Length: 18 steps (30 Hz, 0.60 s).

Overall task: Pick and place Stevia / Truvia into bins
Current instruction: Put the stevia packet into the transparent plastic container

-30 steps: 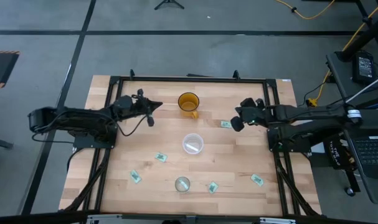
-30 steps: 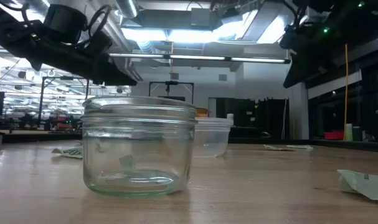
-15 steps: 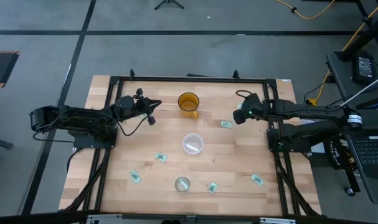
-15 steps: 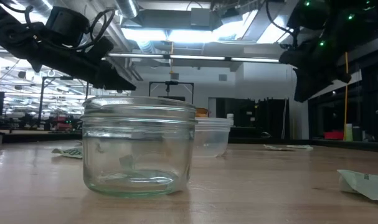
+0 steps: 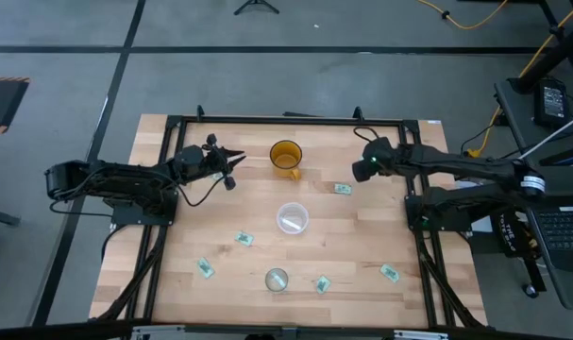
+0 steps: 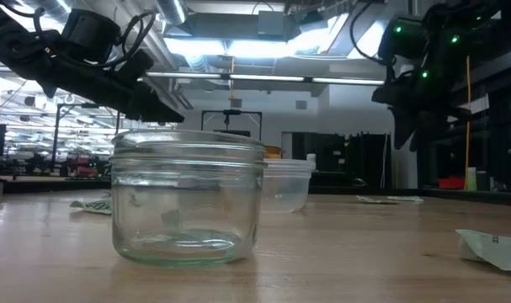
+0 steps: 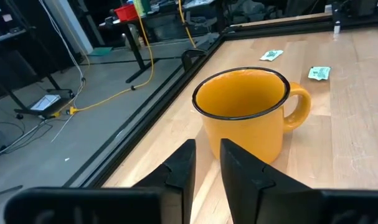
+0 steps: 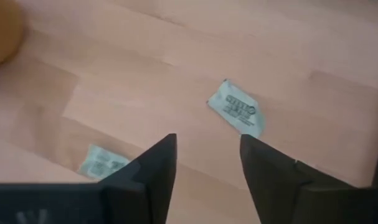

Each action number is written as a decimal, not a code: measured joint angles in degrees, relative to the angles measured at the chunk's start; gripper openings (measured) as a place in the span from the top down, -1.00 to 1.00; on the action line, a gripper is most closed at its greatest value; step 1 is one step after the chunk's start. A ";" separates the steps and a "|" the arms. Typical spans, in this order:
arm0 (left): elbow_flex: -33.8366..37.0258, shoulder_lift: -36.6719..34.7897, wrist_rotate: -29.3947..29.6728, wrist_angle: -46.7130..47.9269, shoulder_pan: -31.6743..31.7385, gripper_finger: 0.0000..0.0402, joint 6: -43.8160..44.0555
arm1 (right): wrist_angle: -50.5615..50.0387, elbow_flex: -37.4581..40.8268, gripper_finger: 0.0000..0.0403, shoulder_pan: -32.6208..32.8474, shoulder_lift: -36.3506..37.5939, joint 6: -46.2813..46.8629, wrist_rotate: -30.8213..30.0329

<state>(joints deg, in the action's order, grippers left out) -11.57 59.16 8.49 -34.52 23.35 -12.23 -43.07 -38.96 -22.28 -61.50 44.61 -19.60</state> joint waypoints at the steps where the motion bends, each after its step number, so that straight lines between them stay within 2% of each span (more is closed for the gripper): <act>1: 0.02 0.00 0.00 0.00 0.02 0.64 0.00 | 0.00 0.00 0.08 -0.53 -0.55 -0.06 -0.02; 12: 0.04 0.00 0.00 0.00 0.02 0.64 0.02 | 1.24 0.01 0.11 -5.52 -7.50 -1.72 0.48; 18: 0.04 0.00 -0.63 0.00 0.00 0.66 0.03 | 2.52 0.02 0.11 -9.03 -10.92 -4.46 3.28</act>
<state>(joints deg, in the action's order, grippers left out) -11.53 59.16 7.86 -34.52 23.35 -12.20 -40.56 -38.94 -31.31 -72.42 40.15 -16.32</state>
